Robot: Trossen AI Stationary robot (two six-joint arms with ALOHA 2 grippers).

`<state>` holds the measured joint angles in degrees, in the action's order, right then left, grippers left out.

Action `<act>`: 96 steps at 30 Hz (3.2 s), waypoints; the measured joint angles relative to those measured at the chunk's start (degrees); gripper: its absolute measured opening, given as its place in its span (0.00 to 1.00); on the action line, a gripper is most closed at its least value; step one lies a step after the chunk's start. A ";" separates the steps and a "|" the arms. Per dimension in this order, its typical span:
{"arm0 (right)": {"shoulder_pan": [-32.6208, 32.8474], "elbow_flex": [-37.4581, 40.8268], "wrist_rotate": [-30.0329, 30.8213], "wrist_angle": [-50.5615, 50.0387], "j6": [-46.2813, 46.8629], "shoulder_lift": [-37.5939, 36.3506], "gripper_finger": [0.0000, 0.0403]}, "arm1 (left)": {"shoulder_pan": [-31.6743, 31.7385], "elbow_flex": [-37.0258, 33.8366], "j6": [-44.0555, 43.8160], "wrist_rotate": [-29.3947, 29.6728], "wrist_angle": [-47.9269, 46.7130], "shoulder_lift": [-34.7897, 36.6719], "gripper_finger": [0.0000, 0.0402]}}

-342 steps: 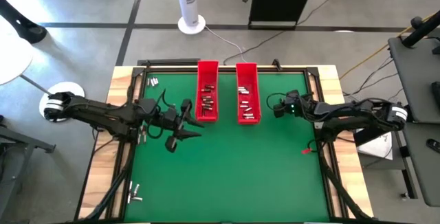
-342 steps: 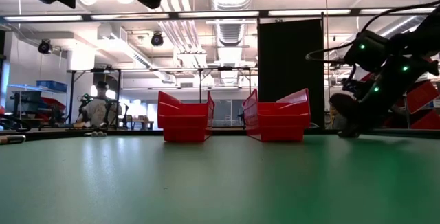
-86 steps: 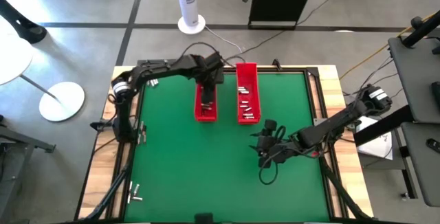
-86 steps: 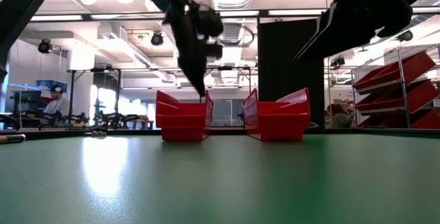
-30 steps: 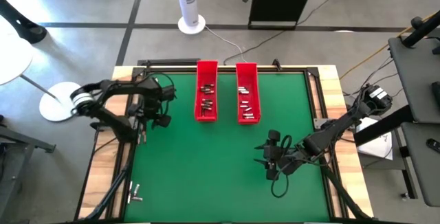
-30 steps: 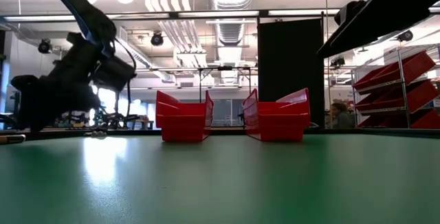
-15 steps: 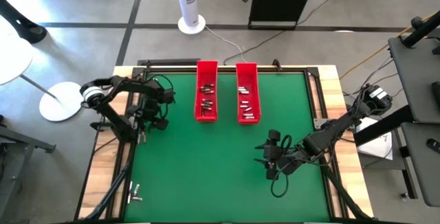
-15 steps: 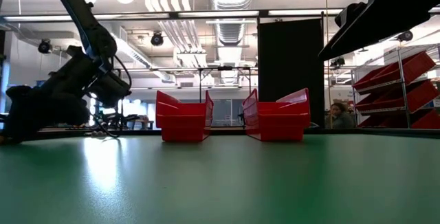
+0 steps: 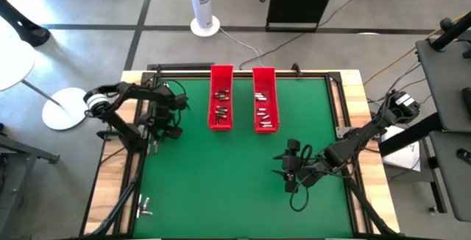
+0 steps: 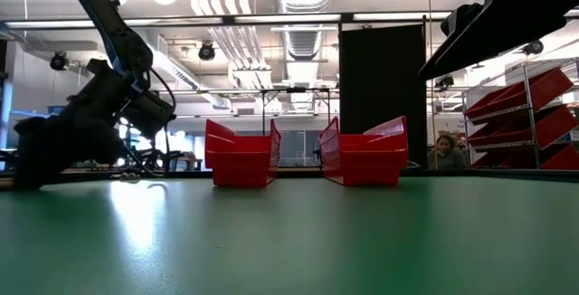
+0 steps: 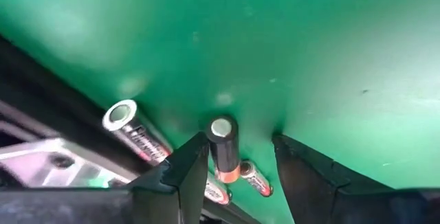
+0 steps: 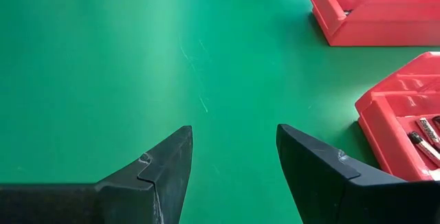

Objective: Sort batteries
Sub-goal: Put the brown battery into the left red bin

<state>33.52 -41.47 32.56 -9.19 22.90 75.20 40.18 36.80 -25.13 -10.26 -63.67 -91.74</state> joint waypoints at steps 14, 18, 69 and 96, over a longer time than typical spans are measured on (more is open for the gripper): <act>0.00 0.02 0.04 -0.52 0.04 0.02 0.51 | -7.74 1.37 2.49 -2.85 1.72 -0.81 0.28; 0.00 0.02 0.05 -0.57 0.04 0.02 0.51 | -11.13 1.88 4.22 -2.34 2.42 -0.74 0.23; -21.94 -18.07 -2.05 -4.66 -28.32 10.55 0.51 | -25.17 14.36 7.90 6.75 22.23 11.43 0.08; -36.09 -31.56 -1.56 -10.02 -39.95 26.49 0.51 | -42.40 2.81 -1.11 9.93 44.22 11.98 0.08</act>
<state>-2.57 -73.03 30.99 -19.21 -17.06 101.69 -2.22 39.62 -26.24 -0.32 -19.44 -79.76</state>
